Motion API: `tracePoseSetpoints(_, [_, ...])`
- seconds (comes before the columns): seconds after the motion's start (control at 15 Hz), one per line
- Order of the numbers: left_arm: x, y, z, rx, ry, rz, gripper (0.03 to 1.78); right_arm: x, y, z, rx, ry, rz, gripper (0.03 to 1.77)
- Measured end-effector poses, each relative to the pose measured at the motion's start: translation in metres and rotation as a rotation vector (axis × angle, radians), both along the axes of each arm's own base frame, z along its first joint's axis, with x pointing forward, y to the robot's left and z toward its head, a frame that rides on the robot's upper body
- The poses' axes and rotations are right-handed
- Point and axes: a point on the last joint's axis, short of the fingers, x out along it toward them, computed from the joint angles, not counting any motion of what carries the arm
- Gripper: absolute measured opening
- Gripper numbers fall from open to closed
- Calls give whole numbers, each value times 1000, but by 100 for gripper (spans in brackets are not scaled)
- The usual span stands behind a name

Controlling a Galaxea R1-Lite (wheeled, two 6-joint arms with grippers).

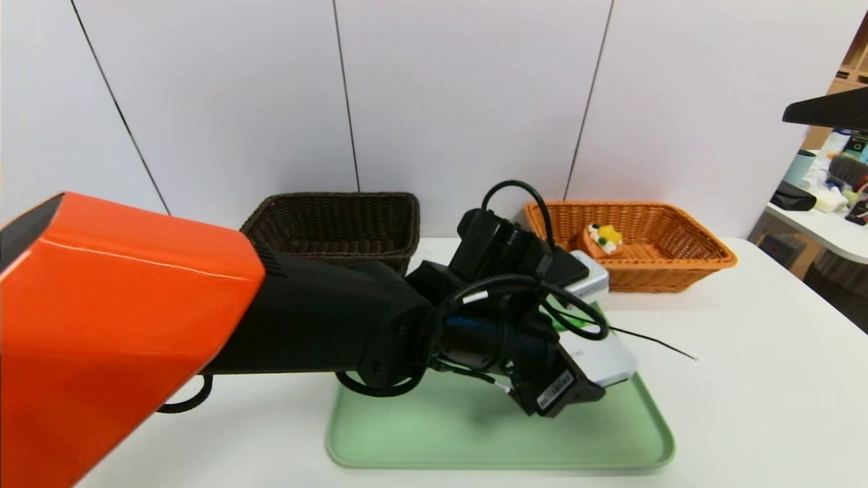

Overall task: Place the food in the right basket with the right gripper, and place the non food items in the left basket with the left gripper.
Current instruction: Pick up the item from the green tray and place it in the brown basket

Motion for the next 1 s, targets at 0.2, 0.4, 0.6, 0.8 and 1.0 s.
tracePoseSetpoints(0.2, [0,4,25,-22,-9,67,106,0,0,0,-1,0,0,169])
tracePoseSetpoints(0.4, [17,16,61,-75,-77,198,106,-1,0,-1,-1,4,0,169])
tracePoseSetpoints(0.6, [47,44,105,-129,-129,347,106,0,0,-3,-4,11,-1,169])
tracePoseSetpoints(0.8, [83,92,132,-162,-130,549,106,2,1,-8,-7,28,3,169])
tracePoseSetpoints(1.0, [119,144,127,-158,-97,732,106,4,1,-10,-6,40,16,169])
